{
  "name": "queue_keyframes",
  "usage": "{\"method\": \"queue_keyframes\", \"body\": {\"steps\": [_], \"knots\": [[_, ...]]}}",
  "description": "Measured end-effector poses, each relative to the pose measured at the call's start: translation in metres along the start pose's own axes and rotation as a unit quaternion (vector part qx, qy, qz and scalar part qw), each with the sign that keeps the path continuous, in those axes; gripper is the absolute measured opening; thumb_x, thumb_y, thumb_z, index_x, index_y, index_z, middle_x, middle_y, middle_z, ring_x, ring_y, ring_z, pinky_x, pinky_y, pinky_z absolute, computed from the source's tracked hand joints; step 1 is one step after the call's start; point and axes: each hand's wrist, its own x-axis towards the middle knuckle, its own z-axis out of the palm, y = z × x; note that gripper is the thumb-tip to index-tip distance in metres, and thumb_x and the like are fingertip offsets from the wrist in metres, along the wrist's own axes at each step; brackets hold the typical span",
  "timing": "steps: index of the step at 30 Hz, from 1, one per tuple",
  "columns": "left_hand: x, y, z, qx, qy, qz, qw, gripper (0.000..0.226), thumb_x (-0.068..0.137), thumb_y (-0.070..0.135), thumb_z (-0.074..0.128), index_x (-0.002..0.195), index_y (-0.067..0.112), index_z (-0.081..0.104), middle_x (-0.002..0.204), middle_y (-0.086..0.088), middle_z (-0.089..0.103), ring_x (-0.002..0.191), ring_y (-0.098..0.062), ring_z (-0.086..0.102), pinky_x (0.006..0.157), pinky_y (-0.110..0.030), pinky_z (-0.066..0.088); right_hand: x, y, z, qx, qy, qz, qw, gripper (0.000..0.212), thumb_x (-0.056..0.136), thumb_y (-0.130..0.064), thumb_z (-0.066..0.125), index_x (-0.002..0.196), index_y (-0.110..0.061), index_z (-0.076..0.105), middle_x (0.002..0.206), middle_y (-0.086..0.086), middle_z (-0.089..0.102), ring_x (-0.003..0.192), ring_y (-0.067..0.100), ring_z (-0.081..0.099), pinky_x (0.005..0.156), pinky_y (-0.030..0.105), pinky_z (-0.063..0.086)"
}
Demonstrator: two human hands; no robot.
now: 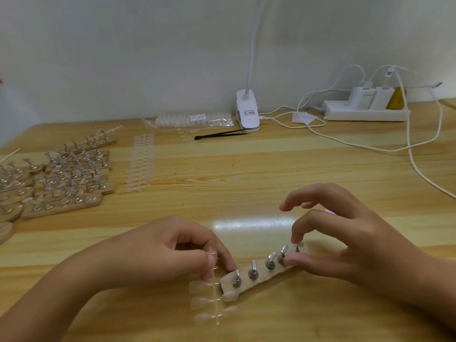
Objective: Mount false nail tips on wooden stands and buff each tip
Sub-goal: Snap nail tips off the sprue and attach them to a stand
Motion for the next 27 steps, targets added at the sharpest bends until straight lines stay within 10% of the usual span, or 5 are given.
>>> {"method": "queue_keyframes", "body": {"steps": [4,21,27], "knots": [[0.000,0.001,0.001,0.001,0.002,0.011,1.000,0.021,0.075,0.047,0.049,0.069,0.033,0.064,0.113,0.022,0.068,0.090,-0.028,0.059,0.078,-0.042,0.045,0.000,0.001,0.002,0.006,0.011,-0.001,1.000,0.028,0.085,-0.048,0.064,0.082,-0.021,0.069,0.118,-0.006,0.057,0.108,0.010,0.052,0.092,0.016,0.041],[0.000,0.001,0.001,-0.002,0.013,0.022,1.000,0.021,0.073,0.048,0.049,0.069,0.034,0.063,0.109,0.023,0.069,0.095,-0.021,0.062,0.090,-0.050,0.046,0.000,-0.001,0.009,0.032,-0.003,0.016,0.999,0.028,0.085,-0.048,0.063,0.084,-0.021,0.069,0.120,-0.006,0.057,0.106,0.016,0.057,0.075,0.049,0.053],[-0.005,-0.006,-0.009,0.003,-0.004,0.033,0.999,0.019,0.078,0.049,0.050,0.071,0.040,0.066,0.111,0.019,0.069,0.093,-0.017,0.064,0.088,-0.046,0.050,0.001,-0.001,0.005,0.025,-0.016,0.013,0.999,0.033,0.083,-0.051,0.064,0.094,-0.021,0.067,0.118,-0.007,0.058,0.111,0.013,0.054,0.090,0.032,0.048]]}}
